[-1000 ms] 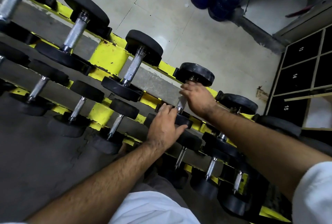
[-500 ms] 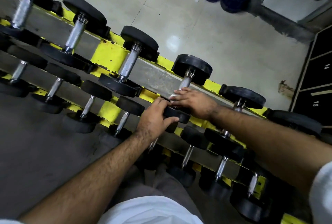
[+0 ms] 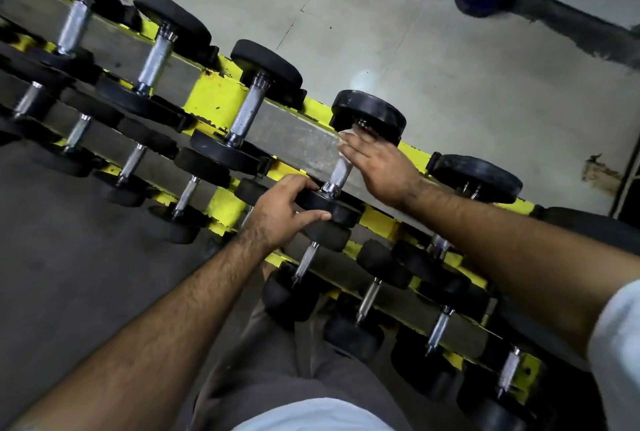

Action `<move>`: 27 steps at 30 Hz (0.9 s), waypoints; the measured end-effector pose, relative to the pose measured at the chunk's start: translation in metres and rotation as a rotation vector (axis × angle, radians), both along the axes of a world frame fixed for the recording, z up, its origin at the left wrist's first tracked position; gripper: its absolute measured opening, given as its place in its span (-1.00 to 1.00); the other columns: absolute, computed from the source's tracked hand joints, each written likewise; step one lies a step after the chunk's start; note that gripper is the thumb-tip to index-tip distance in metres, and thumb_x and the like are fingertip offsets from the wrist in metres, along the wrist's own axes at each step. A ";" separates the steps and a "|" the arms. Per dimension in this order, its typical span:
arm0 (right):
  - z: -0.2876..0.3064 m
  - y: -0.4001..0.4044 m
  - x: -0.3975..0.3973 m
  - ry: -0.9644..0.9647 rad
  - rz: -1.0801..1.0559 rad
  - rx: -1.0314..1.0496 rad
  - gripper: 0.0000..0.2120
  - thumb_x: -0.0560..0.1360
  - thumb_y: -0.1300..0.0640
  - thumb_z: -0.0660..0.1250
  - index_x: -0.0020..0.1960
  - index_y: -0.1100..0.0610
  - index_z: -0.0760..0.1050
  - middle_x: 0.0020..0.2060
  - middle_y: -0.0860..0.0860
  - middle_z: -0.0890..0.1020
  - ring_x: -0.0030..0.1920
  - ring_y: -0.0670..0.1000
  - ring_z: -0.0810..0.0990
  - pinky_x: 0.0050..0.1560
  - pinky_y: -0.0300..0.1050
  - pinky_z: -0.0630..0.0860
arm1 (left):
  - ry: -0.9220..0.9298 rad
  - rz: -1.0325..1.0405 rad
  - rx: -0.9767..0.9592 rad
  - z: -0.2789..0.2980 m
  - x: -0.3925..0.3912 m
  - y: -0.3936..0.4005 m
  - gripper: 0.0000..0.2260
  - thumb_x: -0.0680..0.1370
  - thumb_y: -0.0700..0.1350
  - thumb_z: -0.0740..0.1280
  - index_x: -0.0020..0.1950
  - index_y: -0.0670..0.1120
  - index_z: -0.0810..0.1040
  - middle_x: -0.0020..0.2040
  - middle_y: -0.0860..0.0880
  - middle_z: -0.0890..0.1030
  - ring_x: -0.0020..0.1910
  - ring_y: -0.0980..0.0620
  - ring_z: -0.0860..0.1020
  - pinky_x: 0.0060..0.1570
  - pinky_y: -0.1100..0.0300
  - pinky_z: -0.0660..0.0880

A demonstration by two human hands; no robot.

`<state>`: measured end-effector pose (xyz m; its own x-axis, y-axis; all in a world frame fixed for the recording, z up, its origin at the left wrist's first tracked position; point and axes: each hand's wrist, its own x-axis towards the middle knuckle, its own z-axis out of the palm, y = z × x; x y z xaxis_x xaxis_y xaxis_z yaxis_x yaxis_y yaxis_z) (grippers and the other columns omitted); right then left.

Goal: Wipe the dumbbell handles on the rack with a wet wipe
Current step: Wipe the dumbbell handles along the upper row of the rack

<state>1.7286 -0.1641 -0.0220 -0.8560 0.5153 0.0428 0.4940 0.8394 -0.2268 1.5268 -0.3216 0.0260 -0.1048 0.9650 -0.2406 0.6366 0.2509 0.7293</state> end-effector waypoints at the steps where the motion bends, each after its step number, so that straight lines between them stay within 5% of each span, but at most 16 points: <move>1: -0.004 -0.006 0.000 -0.002 0.053 0.005 -0.41 0.48 0.40 0.26 0.50 0.17 0.36 0.49 0.10 0.39 0.54 0.15 0.26 0.49 0.14 0.27 | 0.005 -0.002 -0.002 0.000 0.000 0.000 -0.51 0.35 0.22 0.52 0.16 -0.01 0.56 0.09 0.10 0.54 0.07 0.10 0.53 0.10 0.05 0.52; 4: 0.001 0.000 0.001 0.025 0.189 0.020 -0.47 0.49 0.39 0.23 0.44 0.15 0.44 0.43 0.08 0.47 0.48 0.13 0.37 0.48 0.12 0.29 | 0.009 0.014 -0.007 0.000 0.000 0.001 -0.46 0.32 0.30 0.46 0.15 -0.01 0.57 0.10 0.09 0.56 0.08 0.09 0.54 0.13 0.06 0.51; 8: 0.014 0.004 -0.008 0.043 -0.035 -0.002 -0.50 0.48 0.40 0.28 0.38 0.11 0.52 0.39 0.06 0.52 0.45 0.12 0.42 0.39 0.12 0.40 | 0.025 0.012 -0.032 0.001 0.002 0.002 -0.47 0.33 0.27 0.51 0.16 -0.01 0.56 0.10 0.07 0.55 0.03 0.07 0.56 0.10 0.06 0.52; 10: 0.012 -0.013 -0.012 0.020 0.052 -0.021 -0.52 0.47 0.39 0.31 0.36 0.12 0.53 0.37 0.07 0.53 0.44 0.14 0.43 0.46 0.12 0.29 | 0.023 0.012 -0.047 0.002 0.002 0.002 -0.50 0.35 0.21 0.54 0.17 -0.01 0.55 0.11 0.08 0.54 -0.03 0.05 0.58 0.08 0.09 0.53; 14: 0.018 -0.027 -0.006 -0.026 0.163 -0.058 -0.64 0.51 0.24 0.37 0.29 0.06 0.59 0.32 0.01 0.59 0.37 0.08 0.51 0.38 0.07 0.44 | 0.047 -0.001 -0.057 0.005 0.005 0.003 -0.51 0.37 0.16 0.55 0.18 -0.03 0.54 0.08 0.07 0.52 0.00 0.05 0.55 0.02 0.21 0.48; 21: 0.055 -0.067 0.000 0.270 -0.531 -0.412 -0.67 0.48 0.34 0.28 0.12 0.07 0.66 0.08 -0.02 0.70 0.05 0.01 0.65 0.06 -0.18 0.53 | 0.276 -0.052 -0.057 0.021 0.038 0.001 -0.61 0.50 0.06 0.45 0.24 -0.09 0.50 0.18 -0.08 0.51 0.14 -0.07 0.51 0.16 0.04 0.50; 27: 0.069 -0.089 0.037 0.404 -0.848 -0.652 -0.74 0.52 0.27 0.29 -0.09 -0.09 0.57 -0.14 -0.14 0.64 -0.09 -0.02 0.59 -0.05 -0.10 0.52 | 0.488 -0.188 0.125 0.039 0.076 -0.018 -0.69 0.54 0.04 0.38 0.20 -0.09 0.52 0.13 -0.09 0.55 0.12 -0.06 0.53 0.18 0.07 0.50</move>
